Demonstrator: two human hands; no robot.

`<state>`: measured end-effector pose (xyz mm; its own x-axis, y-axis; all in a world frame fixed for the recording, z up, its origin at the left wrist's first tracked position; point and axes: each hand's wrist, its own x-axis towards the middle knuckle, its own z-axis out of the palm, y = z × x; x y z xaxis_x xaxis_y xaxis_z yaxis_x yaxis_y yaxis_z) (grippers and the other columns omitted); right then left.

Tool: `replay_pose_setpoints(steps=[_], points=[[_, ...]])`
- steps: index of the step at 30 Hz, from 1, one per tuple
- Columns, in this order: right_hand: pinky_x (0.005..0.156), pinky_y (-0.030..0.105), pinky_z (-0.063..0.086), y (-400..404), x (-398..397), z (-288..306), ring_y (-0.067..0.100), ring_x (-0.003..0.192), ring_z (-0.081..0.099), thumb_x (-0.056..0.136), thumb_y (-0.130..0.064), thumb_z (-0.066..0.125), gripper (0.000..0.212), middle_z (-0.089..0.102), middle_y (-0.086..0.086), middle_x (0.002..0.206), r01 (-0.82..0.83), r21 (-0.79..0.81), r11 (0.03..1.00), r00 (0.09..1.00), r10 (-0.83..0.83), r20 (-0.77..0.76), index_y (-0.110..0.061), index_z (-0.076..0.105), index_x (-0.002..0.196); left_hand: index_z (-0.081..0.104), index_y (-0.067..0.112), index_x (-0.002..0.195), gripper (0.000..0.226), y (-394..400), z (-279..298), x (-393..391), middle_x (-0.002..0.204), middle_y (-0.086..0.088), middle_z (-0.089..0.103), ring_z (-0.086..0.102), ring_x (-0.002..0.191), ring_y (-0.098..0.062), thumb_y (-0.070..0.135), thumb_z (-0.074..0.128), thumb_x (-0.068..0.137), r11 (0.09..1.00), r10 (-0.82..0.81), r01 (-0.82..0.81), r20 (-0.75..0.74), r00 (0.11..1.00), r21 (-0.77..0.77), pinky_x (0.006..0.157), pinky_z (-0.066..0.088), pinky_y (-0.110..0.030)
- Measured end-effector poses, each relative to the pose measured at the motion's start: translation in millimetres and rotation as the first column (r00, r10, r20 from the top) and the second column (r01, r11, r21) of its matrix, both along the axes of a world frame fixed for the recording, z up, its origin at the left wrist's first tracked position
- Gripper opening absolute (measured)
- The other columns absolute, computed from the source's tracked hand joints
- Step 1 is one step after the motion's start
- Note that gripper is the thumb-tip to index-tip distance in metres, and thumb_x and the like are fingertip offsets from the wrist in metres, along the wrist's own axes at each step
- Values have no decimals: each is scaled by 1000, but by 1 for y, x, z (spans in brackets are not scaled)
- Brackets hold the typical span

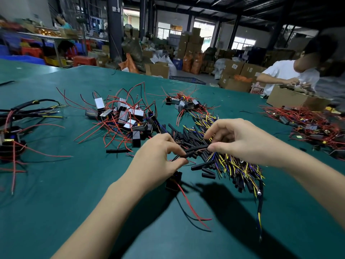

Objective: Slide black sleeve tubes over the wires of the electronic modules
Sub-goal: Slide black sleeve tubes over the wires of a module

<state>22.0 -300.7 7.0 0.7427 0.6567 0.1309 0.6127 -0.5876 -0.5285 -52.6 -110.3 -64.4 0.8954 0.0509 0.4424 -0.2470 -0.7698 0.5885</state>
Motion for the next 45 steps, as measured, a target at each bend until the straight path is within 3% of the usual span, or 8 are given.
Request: replay_pose_setpoints(steps=[4, 9, 13, 17, 22, 27, 34, 45], points=[[73, 36, 50, -1, 2, 3, 12, 70, 64, 79, -23, 75, 18, 71, -7, 76, -20, -7, 1000, 998, 19, -56, -27, 64, 94, 74, 30, 87, 14, -1, -3, 2, 85, 11, 56, 47, 86, -6, 40, 73, 79, 999, 40, -40, 10, 999, 3, 74, 41, -28], [57, 17, 44, 1, 5, 4, 8, 58, 62, 80, -20, 74, 17, 72, -3, 72, 1, 11, 1000, 996, 0, -84, -25, 63, 91, 75, 28, 84, 11, -3, -5, 3, 68, 24, 58, 56, 76, -10, 36, 76, 77, 996, 10, -4, 55, 998, -94, 75, 48, -31], [56, 16, 42, 0, 6, 4, 7, 57, 61, 81, -19, 74, 16, 72, -2, 72, 11, 8, 1000, 997, -10, -73, -25, 62, 90, 64, 27, 83, 13, -3, -8, 4, 68, 18, 66, 53, 64, -11, 33, 75, 79, 975, -82, 95, 69, 994, -199, 66, 47, -31], [61, 25, 47, -2, 6, 4, 8, 58, 61, 82, -19, 73, 16, 72, -1, 73, -6, 17, 1000, 995, 8, -95, -24, 62, 92, 65, 30, 83, 7, -2, -11, 5, 70, 17, 66, 53, 63, -12, 34, 71, 83, 978, -103, 117, 89, 991, -173, 60, 42, -29], [56, 14, 43, -4, 6, 2, 8, 57, 59, 83, -18, 72, 18, 72, -1, 72, -28, 27, 999, 991, 31, -133, -22, 60, 95, 67, 35, 80, 5, -1, -12, 5, 68, 22, 64, 46, 58, -5, 38, 71, 82, 991, -73, 82, 85, 994, -103, 57, 35, -26], [56, 16, 43, -4, 6, 2, 9, 56, 57, 83, -16, 71, 18, 71, 0, 70, -41, 46, 998, 982, 49, -180, -19, 60, 96, 69, 34, 78, 5, -3, -13, 6, 68, 19, 66, 40, 50, -5, 38, 72, 81, 986, -86, 97, 88, 992, -138, 55, 29, -24], [58, 19, 45, -5, 4, 0, 11, 56, 57, 83, -12, 70, 19, 71, 1, 69, -57, 53, 997, 972, 67, -226, -15, 58, 98, 75, 27, 77, 5, -10, -12, 6, 70, 10, 70, 56, 61, -18, 32, 77, 78, 970, -106, 139, 165, 981, -199, 61, 48, -35], [54, 16, 44, -7, 2, -8, 11, 53, 55, 82, -6, 70, 17, 69, 3, 67, -74, 171, 982, 956, 119, -269, -12, 59, 92, 75, 15, 76, 4, -25, -10, 4, 70, 9, 66, 53, 65, -7, 16, 79, 75, 963, -118, 187, 324, 939, -193, 62, 43, -25]])
